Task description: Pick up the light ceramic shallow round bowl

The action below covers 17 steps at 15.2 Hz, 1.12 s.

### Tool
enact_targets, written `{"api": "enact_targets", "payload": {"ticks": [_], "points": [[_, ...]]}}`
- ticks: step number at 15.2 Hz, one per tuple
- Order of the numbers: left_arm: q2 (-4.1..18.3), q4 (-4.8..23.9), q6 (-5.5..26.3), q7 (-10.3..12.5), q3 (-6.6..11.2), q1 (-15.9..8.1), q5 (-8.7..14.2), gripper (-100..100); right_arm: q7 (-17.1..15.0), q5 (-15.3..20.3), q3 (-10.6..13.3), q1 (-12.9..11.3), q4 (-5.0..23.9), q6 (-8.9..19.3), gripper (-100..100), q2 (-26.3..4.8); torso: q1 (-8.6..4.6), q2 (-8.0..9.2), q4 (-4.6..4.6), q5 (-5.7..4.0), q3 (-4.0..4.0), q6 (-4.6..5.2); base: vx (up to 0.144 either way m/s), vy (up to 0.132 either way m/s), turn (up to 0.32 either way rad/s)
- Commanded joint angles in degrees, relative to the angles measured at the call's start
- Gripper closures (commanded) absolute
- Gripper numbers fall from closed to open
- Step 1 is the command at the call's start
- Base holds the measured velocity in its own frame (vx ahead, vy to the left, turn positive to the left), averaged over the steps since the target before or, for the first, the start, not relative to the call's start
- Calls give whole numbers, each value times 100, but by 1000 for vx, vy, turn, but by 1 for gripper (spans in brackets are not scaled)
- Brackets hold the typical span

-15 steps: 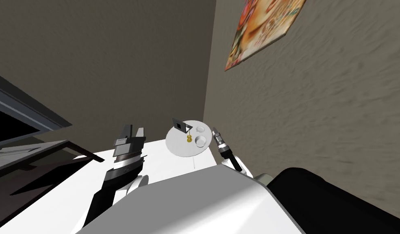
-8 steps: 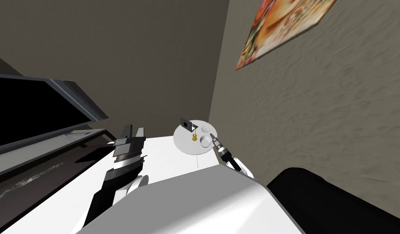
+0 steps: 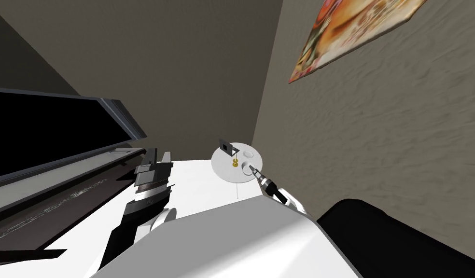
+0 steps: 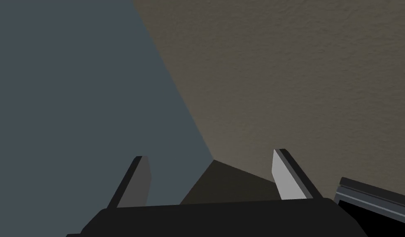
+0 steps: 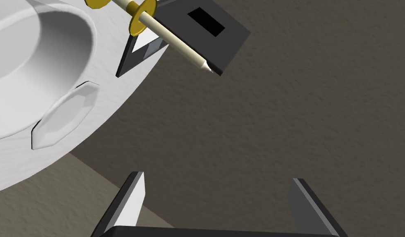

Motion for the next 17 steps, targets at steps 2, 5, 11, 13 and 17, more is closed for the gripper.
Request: {"api": "enact_targets", "payload": {"ticks": [2,5,11,13,17], "points": [[0,0,0,0,0,0,0,0,118,13,249,-2,420,175,-100,-395,0,0,0,0,0,1,-20,44,260],[0,0,0,0,0,0,0,0,182,15,398,-25,735,303,-100,-702,7,2,0,2,1,-2,-18,55,279],[0,0,0,0,0,0,0,0,376,21,862,-99,1496,686,-100,-1415,10,-2,-1,3,-1,0,-8,59,272],[0,0,0,0,0,0,0,0,441,22,1021,-125,1746,811,-100,-1636,10,-3,-1,3,-2,0,0,62,283],[0,0,0,0,0,0,0,0,569,23,1343,-178,2233,1054,-100,-2045,10,-5,-1,3,-3,0,6,60,300]]}}
